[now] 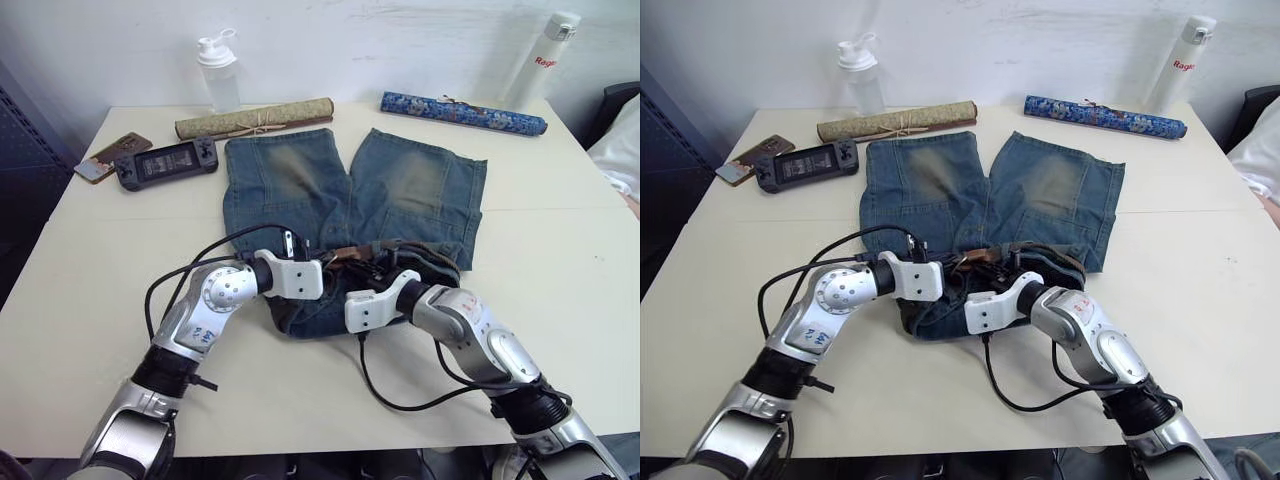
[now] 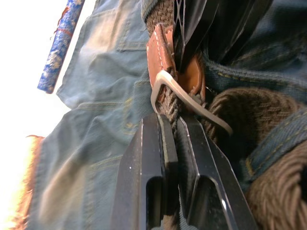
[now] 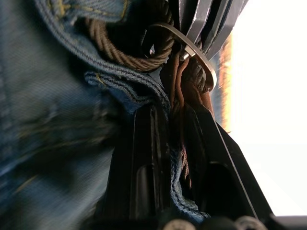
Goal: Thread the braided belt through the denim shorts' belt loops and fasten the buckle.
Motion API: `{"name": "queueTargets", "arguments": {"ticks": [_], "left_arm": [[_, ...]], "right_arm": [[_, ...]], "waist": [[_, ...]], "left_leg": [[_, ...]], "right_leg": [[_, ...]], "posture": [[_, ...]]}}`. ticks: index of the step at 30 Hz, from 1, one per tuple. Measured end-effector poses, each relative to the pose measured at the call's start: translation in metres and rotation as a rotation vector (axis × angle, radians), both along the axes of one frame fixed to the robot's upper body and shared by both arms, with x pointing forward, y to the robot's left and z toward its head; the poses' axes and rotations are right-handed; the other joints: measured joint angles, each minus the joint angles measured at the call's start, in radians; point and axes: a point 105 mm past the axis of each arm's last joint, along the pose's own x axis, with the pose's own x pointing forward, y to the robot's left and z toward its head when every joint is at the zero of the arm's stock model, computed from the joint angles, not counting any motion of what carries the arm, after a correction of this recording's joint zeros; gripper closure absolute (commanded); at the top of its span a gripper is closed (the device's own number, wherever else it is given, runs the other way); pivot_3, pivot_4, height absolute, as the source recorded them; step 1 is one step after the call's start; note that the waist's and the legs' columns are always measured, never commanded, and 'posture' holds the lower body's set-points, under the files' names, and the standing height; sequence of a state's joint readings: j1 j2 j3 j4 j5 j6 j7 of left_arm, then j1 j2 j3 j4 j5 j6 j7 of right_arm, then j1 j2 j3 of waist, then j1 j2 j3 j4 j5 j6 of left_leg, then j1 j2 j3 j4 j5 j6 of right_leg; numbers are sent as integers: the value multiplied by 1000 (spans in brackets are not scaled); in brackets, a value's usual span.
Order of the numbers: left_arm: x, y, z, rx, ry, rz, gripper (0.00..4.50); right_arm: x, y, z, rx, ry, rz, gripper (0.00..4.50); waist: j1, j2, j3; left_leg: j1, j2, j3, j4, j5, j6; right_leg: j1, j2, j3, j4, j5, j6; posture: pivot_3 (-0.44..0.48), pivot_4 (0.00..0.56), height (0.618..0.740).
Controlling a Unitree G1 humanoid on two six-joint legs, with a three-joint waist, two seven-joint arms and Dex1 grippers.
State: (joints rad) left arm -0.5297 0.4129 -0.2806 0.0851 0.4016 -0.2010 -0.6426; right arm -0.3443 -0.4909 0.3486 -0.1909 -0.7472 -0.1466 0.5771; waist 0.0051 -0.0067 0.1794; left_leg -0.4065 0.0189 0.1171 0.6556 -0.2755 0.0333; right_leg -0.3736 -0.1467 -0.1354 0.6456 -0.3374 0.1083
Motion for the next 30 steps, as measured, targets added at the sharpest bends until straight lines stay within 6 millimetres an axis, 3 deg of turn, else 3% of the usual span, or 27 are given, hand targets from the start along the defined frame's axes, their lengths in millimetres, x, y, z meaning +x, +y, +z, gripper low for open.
{"name": "queueTargets", "arguments": {"ticks": [8,14,17,22,26,28,30], "left_arm": [[-4,-17,-8,-25,30,-97,4500],[-5,-21,-10,-37,37,-122,4500],[-6,-23,-12,-35,39,-128,4500],[-7,-21,-12,-37,39,-132,4500],[-8,-22,-12,-36,38,-135,4500],[-8,-22,-12,-38,37,-139,4500],[-9,-23,-12,-44,32,-143,4500]], "right_arm": [[-18,-13,-6,174,227,-143,4287],[-38,-6,2,342,361,-157,1373],[-44,-16,15,419,410,-186,59],[-50,-46,38,497,461,-241,59],[-38,-55,71,495,348,-222,59],[-30,-57,76,456,292,-216,59],[-25,-58,66,366,273,-218,59]], "waist": [[17,-1,-1],[21,-1,-1],[23,-1,-1],[20,-1,-1],[19,-1,-1],[20,-1,-1],[21,-1,-1]], "left_leg": [[0,0,0,2,-2,2],[0,0,0,3,-2,3],[0,-1,-1,4,-4,5],[0,-1,-1,5,-6,6],[0,-1,-1,5,-6,6],[0,-1,-1,5,-6,6],[0,-2,-1,5,-6,6]], "right_leg": [[1,0,0,0,0,0],[1,-1,0,0,0,0],[3,-2,0,-1,0,1],[3,-2,0,-2,1,1],[3,-2,0,-4,1,1],[3,-2,0,-4,1,1],[3,-3,0,-4,1,1]], "posture": [[0,150,717],[0,150,717],[0,150,717],[0,150,717],[0,150,717],[0,150,717],[0,150,717]]}}
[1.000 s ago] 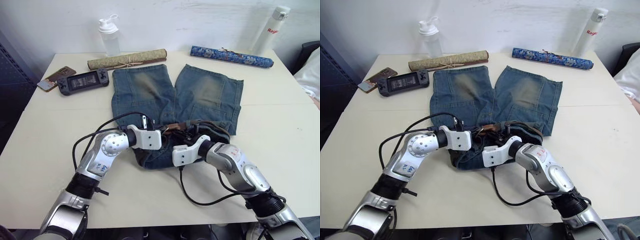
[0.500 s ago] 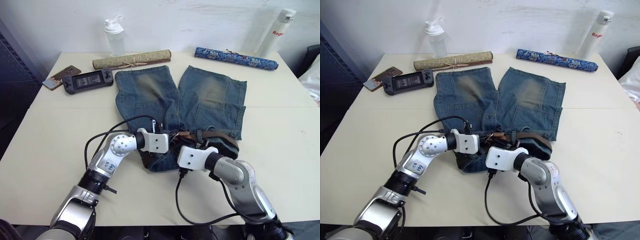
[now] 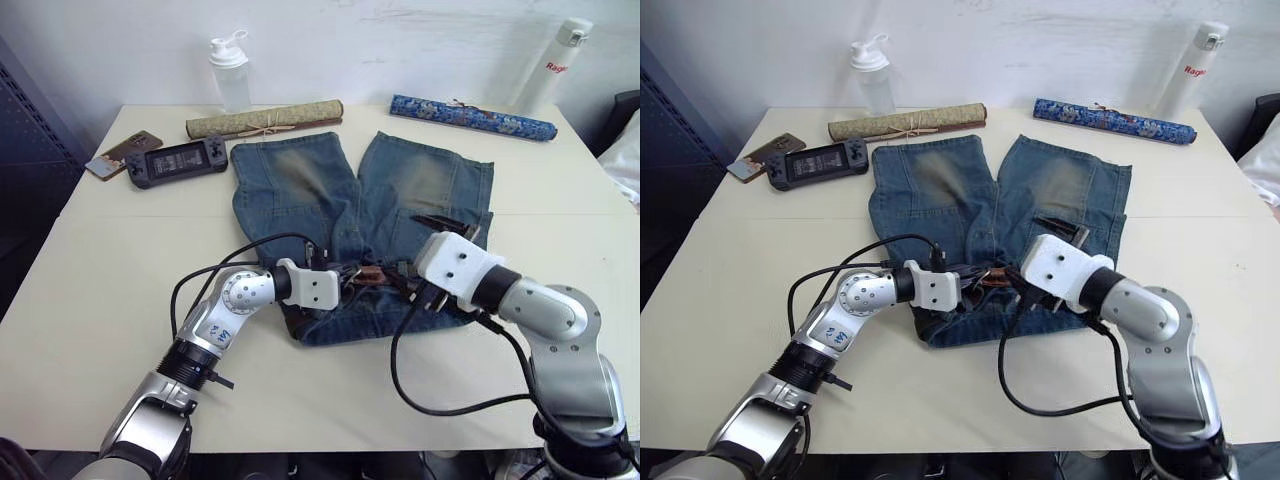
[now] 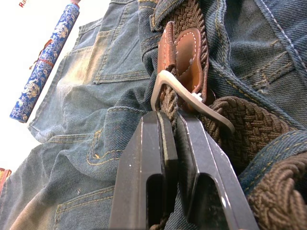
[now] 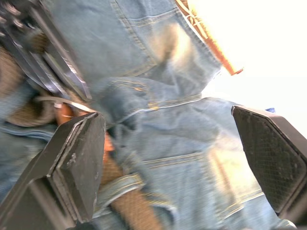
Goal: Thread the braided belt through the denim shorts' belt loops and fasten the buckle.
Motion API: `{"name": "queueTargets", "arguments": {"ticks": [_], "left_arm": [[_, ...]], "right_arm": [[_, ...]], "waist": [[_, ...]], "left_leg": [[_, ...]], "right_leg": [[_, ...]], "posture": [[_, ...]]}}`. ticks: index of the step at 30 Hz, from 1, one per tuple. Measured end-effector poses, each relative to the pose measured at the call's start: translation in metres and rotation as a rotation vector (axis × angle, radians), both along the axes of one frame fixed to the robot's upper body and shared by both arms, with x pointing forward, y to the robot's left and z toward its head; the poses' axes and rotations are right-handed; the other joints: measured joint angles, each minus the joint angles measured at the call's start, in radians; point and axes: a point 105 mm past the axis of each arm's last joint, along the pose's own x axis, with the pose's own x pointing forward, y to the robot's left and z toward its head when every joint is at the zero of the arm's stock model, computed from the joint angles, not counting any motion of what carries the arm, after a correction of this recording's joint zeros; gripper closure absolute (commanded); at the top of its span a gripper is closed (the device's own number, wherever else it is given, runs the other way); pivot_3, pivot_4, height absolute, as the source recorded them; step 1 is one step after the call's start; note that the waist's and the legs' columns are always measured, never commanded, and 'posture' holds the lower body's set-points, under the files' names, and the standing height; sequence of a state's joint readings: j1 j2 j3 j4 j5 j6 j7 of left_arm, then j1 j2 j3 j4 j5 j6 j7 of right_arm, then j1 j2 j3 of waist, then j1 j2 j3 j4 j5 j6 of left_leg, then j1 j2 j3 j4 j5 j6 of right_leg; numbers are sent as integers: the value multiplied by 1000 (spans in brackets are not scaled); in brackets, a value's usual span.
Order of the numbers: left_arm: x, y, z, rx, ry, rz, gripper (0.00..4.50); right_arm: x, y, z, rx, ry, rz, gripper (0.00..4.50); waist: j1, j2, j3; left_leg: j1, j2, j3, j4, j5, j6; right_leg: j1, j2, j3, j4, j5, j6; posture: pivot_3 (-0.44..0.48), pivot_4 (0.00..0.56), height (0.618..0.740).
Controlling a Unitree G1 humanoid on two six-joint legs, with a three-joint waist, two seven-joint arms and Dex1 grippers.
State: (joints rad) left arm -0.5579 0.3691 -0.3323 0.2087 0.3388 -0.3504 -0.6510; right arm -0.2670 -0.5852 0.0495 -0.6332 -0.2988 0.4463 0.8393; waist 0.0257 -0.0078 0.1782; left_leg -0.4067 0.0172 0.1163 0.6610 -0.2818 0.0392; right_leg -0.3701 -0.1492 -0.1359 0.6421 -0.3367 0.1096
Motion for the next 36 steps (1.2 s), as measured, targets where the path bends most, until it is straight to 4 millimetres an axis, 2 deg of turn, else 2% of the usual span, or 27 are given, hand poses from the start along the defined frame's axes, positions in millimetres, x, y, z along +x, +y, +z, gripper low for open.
{"name": "queueTargets", "arguments": {"ticks": [5,11,15,26,29,30,31,35,36], "left_arm": [[-3,-2,-1,-25,2,-8,4500],[-4,-4,-1,-33,-1,-15,4500],[-6,-7,-1,-38,-4,-28,4500],[-7,-6,-1,-32,-11,-34,4500],[-9,-6,-1,-10,-39,-55,4500],[-10,-7,-1,-8,-43,-61,4500],[-10,-7,-1,-7,-50,-64,4500],[-10,-7,-1,-1,-61,-62,4500],[-9,-6,-1,1,-63,-59,4500]], "right_arm": [[5,0,-18,-125,-29,33,59],[5,2,-19,-144,-74,42,59],[5,7,-33,-177,-65,65,59],[7,8,-36,-196,-93,73,59],[8,7,-39,-201,-86,69,1288],[8,7,-40,-204,-82,66,1921],[9,6,-41,-206,-75,65,2291],[7,9,-49,-214,-48,79,4364],[6,8,-50,-215,-44,79,4443]], "waist": [[0,0,0],[-1,0,0],[0,0,0],[-1,0,0],[-1,0,0],[-1,0,0],[-1,0,0],[-1,0,0],[-1,0,0]], "left_leg": [[0,0,1,0,0,0],[0,0,1,1,0,0],[0,0,1,1,0,0],[0,0,1,1,0,0],[0,0,1,1,0,0],[0,0,1,1,0,0],[0,0,1,1,0,0],[0,0,1,1,0,0],[0,0,1,1,0,0]], "right_leg": [[0,0,0,0,0,1],[0,0,0,0,0,1],[0,0,0,0,0,1],[0,0,0,-1,0,1],[0,0,0,-1,0,1],[0,0,0,-1,0,1],[0,0,0,-1,0,1],[0,0,0,-1,0,1],[0,0,0,-1,0,1]], "posture": [[0,150,717],[0,150,717],[0,150,717],[0,150,717],[0,150,717],[0,150,717],[0,150,717],[0,150,717],[0,150,717]]}}
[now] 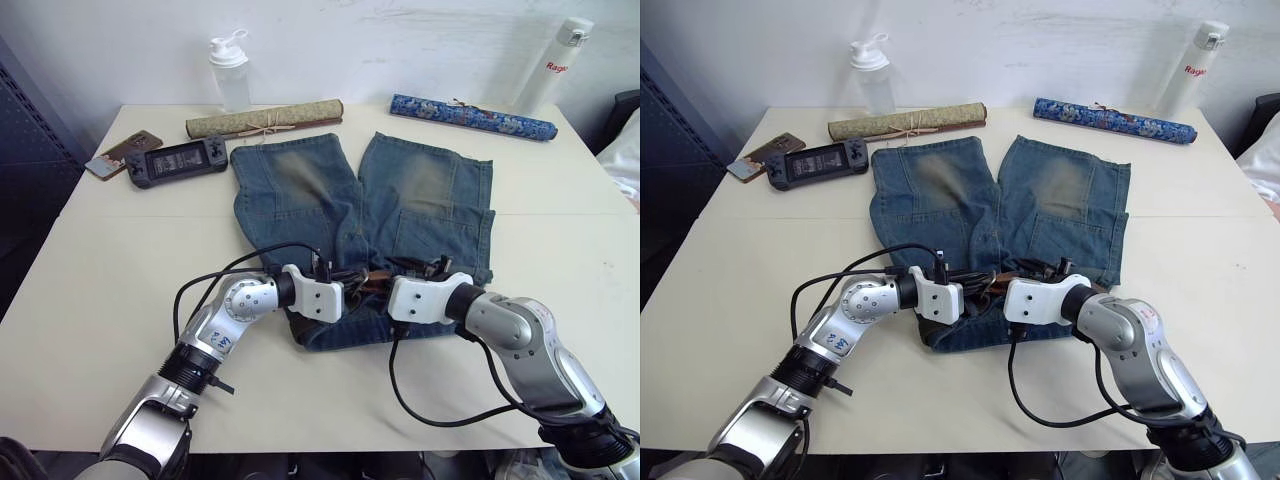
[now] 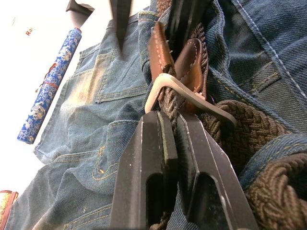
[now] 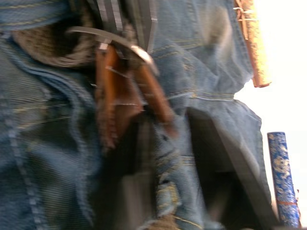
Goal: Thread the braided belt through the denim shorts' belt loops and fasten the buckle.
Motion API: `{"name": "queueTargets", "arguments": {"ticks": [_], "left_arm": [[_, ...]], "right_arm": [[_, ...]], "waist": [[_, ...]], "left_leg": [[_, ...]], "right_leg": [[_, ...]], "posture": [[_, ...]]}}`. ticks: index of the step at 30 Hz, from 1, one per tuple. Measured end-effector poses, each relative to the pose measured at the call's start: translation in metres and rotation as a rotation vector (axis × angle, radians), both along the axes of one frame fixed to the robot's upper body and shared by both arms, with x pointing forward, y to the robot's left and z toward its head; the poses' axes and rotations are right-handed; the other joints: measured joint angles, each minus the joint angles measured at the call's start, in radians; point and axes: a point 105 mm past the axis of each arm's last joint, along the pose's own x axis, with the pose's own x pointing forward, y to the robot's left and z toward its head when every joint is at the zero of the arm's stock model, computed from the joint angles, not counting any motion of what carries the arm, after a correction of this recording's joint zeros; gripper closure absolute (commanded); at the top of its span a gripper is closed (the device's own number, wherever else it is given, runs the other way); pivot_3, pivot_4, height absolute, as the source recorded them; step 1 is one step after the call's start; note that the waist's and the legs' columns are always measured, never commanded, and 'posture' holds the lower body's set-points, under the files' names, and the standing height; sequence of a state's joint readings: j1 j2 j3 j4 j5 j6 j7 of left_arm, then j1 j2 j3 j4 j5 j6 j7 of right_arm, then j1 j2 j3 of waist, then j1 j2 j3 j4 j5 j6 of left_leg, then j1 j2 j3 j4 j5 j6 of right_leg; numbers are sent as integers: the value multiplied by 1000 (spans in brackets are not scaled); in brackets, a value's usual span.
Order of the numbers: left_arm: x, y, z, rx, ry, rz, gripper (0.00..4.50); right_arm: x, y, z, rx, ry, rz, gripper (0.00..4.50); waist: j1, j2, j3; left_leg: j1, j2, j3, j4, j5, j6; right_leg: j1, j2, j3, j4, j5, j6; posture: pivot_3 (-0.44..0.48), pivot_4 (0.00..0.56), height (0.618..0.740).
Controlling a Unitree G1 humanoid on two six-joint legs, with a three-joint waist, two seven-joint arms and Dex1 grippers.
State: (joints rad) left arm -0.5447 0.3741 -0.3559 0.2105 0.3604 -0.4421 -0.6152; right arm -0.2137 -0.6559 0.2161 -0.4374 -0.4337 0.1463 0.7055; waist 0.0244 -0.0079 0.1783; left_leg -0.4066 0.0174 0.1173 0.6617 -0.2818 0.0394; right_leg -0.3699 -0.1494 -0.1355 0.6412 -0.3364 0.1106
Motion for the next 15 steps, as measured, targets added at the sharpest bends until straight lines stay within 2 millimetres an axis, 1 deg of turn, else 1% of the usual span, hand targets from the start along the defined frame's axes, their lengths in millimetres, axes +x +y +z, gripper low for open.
{"name": "queueTargets", "arguments": {"ticks": [7,9,10,11,12,13,15], "left_arm": [[0,0,0,-1,-3,2,4500],[0,0,0,-4,-4,4,3622],[1,0,1,-14,1,7,3293],[2,0,2,-29,10,14,2854],[3,2,3,-40,19,22,2539],[4,5,6,-60,40,36,2009],[2,14,8,-99,107,60,2009]], "right_arm": [[-1,0,-1,-2,3,-1,4443],[-1,0,-1,-6,0,-2,4500],[-1,0,-2,-7,2,-2,4500],[-2,0,-4,-6,7,-2,4500],[-3,1,-4,-5,9,-2,4500],[-4,1,-5,-2,9,-2,4500],[-5,3,-4,9,6,1,4500]], "waist": [[0,0,0],[0,0,0],[1,0,0],[1,0,0],[0,0,0],[0,0,0],[-3,0,0]], "left_leg": [[0,0,0,0,0,0],[0,0,0,0,0,0],[0,0,0,0,0,0],[0,0,0,0,0,0],[0,0,0,0,0,0],[0,0,0,0,0,0],[0,1,0,0,0,0]], "right_leg": [[0,0,0,-4,0,0],[0,0,0,-4,0,0],[0,0,0,-4,0,0],[0,0,0,-4,0,0],[0,0,0,-4,0,0],[0,0,0,-4,0,0],[0,0,0,-3,0,0]], "posture": [[0,150,717],[0,150,717],[0,150,717],[0,150,717],[0,150,717],[0,150,717],[0,150,717]]}}
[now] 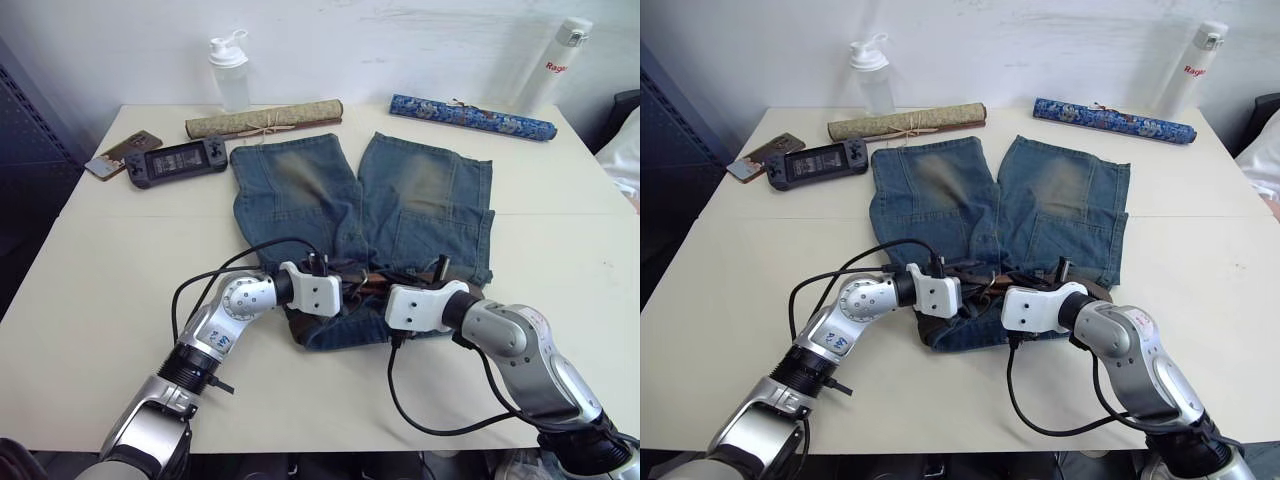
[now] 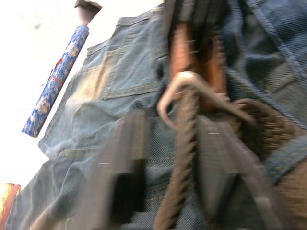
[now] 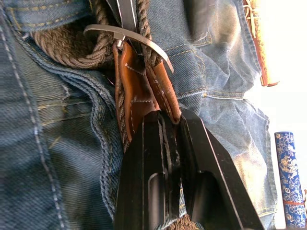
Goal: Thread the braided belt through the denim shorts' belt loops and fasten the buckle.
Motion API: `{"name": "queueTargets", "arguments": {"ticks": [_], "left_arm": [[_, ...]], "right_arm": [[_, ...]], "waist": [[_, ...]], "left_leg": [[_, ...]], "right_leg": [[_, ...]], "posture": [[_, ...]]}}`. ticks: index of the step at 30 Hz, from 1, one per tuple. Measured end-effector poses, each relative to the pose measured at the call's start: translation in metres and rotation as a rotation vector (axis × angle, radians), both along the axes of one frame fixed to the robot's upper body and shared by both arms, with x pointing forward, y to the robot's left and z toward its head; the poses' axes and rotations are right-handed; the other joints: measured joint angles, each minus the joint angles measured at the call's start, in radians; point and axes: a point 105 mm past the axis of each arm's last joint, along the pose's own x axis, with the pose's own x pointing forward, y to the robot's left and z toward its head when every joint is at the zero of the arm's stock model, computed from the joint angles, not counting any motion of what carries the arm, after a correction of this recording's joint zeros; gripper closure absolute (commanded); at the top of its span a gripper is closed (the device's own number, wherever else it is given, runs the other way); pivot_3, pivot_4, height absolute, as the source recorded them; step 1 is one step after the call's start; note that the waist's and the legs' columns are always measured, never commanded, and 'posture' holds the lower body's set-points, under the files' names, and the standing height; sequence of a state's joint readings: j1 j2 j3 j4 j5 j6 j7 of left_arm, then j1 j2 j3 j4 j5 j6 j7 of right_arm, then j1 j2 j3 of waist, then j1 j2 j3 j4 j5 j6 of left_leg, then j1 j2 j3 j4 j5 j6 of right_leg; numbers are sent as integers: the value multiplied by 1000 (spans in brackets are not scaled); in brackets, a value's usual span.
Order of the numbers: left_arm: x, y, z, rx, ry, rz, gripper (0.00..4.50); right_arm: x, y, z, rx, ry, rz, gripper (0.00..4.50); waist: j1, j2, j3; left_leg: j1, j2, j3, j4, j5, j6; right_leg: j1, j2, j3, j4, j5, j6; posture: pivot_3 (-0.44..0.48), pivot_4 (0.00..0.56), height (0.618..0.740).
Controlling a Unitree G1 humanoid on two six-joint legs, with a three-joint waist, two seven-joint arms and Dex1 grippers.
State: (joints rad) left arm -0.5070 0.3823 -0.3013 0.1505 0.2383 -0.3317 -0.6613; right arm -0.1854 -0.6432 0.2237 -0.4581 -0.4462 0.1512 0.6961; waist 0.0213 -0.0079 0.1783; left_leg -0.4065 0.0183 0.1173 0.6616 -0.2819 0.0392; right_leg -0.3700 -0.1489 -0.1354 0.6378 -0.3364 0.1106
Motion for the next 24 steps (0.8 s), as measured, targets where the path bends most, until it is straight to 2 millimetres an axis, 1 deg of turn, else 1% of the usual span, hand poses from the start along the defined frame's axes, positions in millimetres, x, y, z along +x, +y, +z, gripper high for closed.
{"name": "queueTargets", "arguments": {"ticks": [4,6,7,9,11,13,17,20,23,24], "left_arm": [[-12,23,-2,-100,208,19,2009],[-16,40,1,-140,311,32,2009],[-17,52,3,-153,368,49,2009],[-19,69,3,-180,465,77,2009],[-22,74,1,-220,568,75,2009],[-23,74,-1,-257,646,70,2009],[-20,72,6,-376,746,64,2009],[-20,68,9,-407,776,56,2871],[-23,65,13,-419,788,33,4295],[-25,63,15,-418,786,19,4407]], "right_arm": [[-1,2,1,12,-9,4,4500],[-1,3,2,18,-16,7,4500],[-1,3,3,20,-22,11,4500],[-1,3,3,22,-27,13,4500],[-1,4,4,28,-33,12,4500],[-1,4,5,31,-36,13,4500],[-2,5,5,31,-42,22,4500],[-2,6,6,40,-41,29,4500],[-2,2,8,70,-33,20,4500],[-1,-3,11,86,-35,7,4500]], "waist": [[-5,0,0],[-10,0,0],[-13,0,1],[-13,0,1],[-10,0,1],[-8,-1,1],[-8,-1,1],[-11,-1,1],[-13,-1,1],[-13,-1,1]], "left_leg": [[0,1,0,0,0,-1],[0,2,0,0,0,-1],[0,2,0,0,0,-2],[0,1,0,0,0,-2],[0,1,0,0,0,-2],[0,1,0,0,0,-2],[0,1,0,0,0,-2],[0,1,0,0,0,-2],[0,1,0,-1,0,-2],[0,1,0,-1,0,-2]], "right_leg": [[0,1,0,1,0,0],[0,1,0,0,0,0],[-1,1,0,0,0,0],[0,1,0,0,0,0],[0,1,0,0,0,0],[0,1,1,0,0,0],[-1,1,1,0,0,0],[-1,1,1,0,0,0],[-1,1,2,0,0,0],[0,1,2,0,0,0]], "posture": [[0,150,717],[0,150,717],[0,150,717],[0,150,717],[0,150,717],[0,150,717],[0,150,717],[0,150,717],[0,150,717],[0,150,717]]}}
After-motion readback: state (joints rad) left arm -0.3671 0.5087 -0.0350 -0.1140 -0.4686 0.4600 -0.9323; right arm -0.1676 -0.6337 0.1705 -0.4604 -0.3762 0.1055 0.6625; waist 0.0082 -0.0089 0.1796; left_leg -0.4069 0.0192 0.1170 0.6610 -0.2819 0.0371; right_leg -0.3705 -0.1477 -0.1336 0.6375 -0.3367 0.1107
